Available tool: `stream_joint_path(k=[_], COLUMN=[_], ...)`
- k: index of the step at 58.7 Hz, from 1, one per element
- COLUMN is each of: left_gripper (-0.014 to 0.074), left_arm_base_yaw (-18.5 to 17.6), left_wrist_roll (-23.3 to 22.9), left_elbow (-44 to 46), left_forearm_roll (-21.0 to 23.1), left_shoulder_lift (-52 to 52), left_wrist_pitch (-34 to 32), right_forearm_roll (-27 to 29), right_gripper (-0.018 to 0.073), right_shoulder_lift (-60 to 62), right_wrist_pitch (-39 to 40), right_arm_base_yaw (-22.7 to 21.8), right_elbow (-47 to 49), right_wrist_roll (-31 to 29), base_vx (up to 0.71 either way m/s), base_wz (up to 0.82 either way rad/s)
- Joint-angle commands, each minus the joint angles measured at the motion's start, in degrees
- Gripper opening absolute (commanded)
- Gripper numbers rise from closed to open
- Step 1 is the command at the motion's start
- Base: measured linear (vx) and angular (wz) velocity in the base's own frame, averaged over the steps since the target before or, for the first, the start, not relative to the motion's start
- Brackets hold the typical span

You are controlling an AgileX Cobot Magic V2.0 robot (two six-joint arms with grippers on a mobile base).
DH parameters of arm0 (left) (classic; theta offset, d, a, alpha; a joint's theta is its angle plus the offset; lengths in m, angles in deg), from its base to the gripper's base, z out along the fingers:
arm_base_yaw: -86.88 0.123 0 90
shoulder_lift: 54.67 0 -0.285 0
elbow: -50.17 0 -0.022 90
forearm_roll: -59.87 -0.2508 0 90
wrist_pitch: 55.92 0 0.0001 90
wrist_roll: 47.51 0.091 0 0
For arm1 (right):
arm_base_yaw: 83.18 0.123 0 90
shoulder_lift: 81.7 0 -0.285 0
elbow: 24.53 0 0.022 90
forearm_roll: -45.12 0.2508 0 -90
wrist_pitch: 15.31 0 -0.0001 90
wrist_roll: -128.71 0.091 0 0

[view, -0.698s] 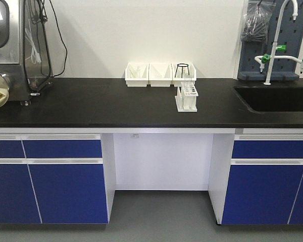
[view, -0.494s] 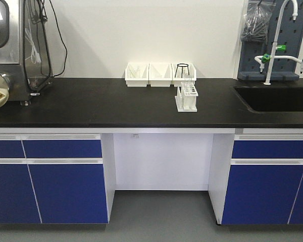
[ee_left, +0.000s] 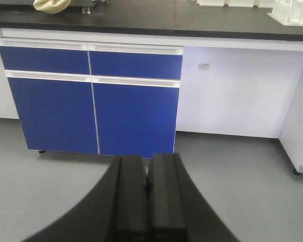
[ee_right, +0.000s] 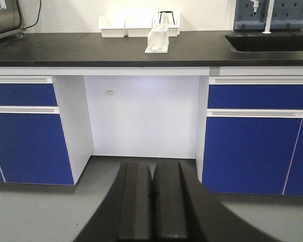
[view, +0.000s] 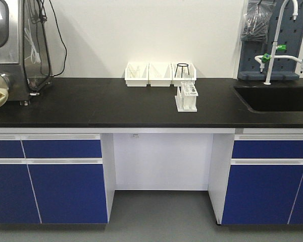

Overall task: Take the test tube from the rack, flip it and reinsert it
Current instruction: 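Drive the base toward the white test-tube rack on the bench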

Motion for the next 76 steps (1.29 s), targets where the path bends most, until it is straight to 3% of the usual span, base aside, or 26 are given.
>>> stream_joint_path(k=[1,76], left_gripper=[-0.0006,-0.0006], left_arm_base_yaw=[-0.41,-0.41], left_wrist_roll=[0.01,0.01], left_elbow=[0.01,0.01], left_forearm_roll=[0.25,0.25], left_shoulder_lift=[0.60,0.60], left_wrist_pitch=[-5.02,-5.02], right_forearm_roll=[-0.72,-0.72], right_gripper=[-0.0012,-0.0012], right_shoulder_lift=[0.59,0.59], right_wrist_pitch=[4.72,4.72], right_arm_base_yaw=[-0.34,-0.34], right_elbow=[-0.01,-0.01], right_wrist_roll=[-0.30,-0.30], base_vx=[0.02,0.12], base_wz=[-0.01,0.04])
